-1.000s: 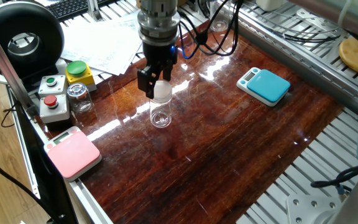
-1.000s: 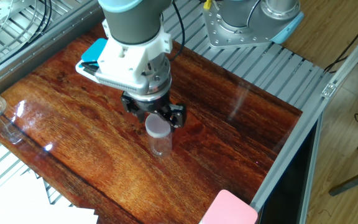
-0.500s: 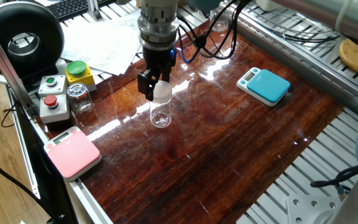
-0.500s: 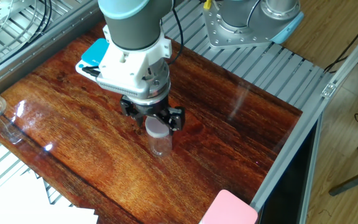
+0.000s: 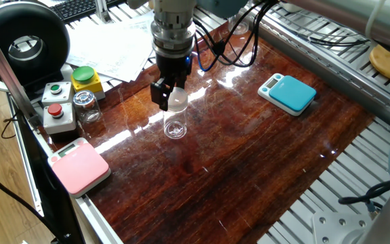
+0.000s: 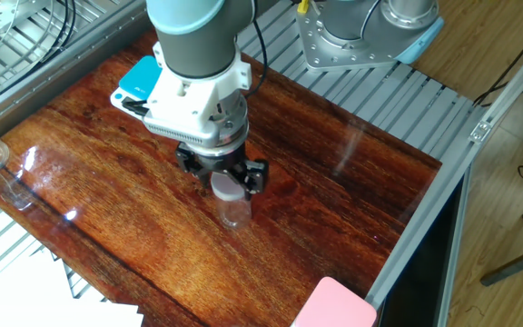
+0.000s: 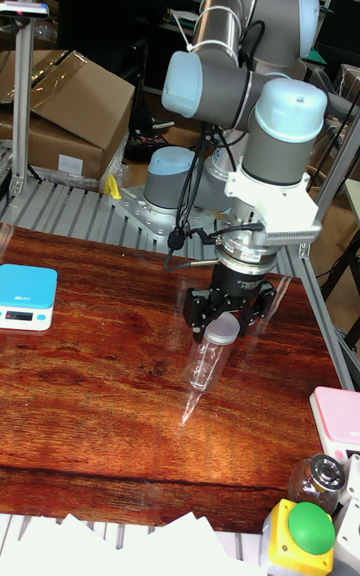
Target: Place the block on the scale
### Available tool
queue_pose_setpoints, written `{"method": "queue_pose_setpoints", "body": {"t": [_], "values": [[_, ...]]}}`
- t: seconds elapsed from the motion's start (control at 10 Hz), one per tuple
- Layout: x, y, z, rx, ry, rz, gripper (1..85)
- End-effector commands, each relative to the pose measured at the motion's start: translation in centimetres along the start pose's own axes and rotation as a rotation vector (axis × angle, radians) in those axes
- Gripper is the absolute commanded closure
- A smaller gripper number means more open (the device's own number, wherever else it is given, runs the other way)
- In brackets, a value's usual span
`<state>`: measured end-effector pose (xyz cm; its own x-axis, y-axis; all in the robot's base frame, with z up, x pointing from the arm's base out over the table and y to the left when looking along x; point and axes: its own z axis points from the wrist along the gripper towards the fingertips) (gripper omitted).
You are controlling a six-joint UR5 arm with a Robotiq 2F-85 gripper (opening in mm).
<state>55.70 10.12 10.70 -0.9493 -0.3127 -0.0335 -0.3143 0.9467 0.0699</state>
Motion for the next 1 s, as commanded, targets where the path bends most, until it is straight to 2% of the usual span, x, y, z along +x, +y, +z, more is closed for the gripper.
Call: {"method": "queue_pose_setpoints", "body": {"t": [0.0,0.2,0.3,0.4,0.6,0.7,0.8,0.9], "values": [[0.0,0.2,0.0,-0.01,-0.006,0.02,19.3],[-0.6,0.2,0.1,0.006,-0.027,0.073,36.0],[-0.7,0.1,-0.1,0.008,-0.03,0.078,39.3],[-0.3,-0.1,-0.7,0.02,-0.015,0.085,43.0],[-0.5,-0.3,-1.4,0.036,-0.021,0.099,48.7],[-0.6,-1.4,-2.0,0.08,-0.019,0.097,53.7],[-0.3,-2.4,-3.0,0.108,-0.012,0.095,59.0],[0.3,-3.4,-4.6,0.108,0.006,0.069,59.3]]}}
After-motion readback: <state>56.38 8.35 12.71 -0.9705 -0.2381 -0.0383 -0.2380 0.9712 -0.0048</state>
